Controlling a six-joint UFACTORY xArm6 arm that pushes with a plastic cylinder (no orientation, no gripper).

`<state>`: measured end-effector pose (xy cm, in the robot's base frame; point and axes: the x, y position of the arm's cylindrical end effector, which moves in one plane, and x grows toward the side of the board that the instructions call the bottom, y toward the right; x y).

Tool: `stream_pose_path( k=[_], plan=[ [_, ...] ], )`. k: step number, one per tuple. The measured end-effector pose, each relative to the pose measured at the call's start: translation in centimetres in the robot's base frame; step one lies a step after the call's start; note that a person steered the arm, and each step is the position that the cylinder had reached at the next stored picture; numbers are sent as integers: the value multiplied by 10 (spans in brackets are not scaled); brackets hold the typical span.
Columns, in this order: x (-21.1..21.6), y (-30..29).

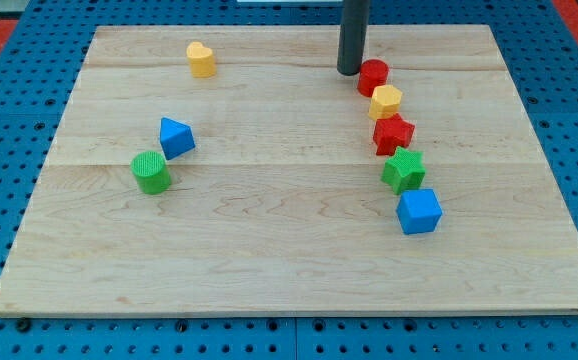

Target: Push the heart above the red circle

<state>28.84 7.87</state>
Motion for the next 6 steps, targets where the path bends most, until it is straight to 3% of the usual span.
stream_pose_path(
  k=[1, 3, 5, 6],
  plan=[
    [9, 12],
    [-43, -52],
    [36, -181],
    [35, -259]
  ],
)
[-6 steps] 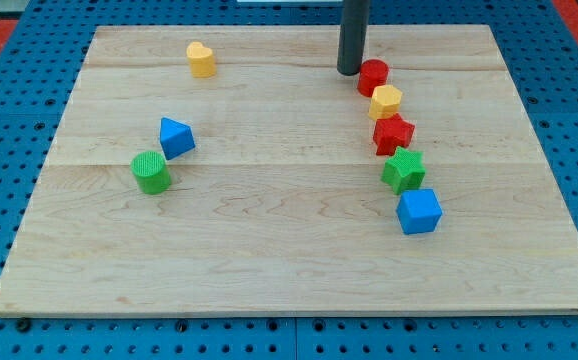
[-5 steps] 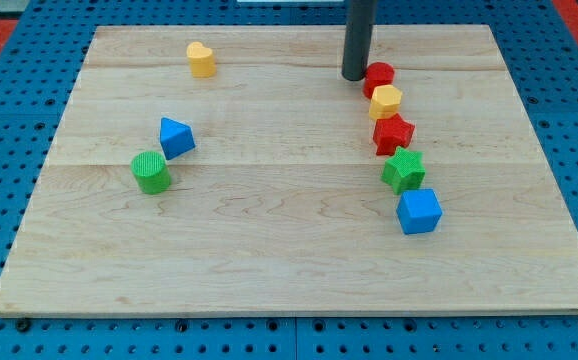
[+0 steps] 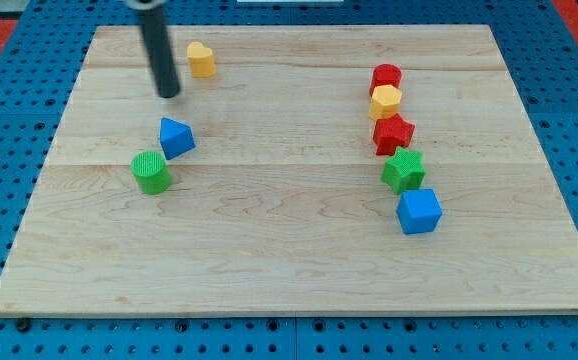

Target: Push the heart above the red circle

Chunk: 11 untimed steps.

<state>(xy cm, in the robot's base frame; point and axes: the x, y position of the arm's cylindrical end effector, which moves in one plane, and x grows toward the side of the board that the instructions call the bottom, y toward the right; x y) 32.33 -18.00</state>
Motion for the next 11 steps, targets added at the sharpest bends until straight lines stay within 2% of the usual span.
stream_pose_path(
  k=[1, 2, 3, 4, 5, 6, 7, 8, 10, 11],
  plan=[
    [-13, 4],
    [-24, 41],
    [-41, -20],
    [-60, 47],
    [-54, 172],
    [-59, 181],
    [-83, 162],
    [-87, 240],
    [-80, 258],
    [-74, 295]
  ],
)
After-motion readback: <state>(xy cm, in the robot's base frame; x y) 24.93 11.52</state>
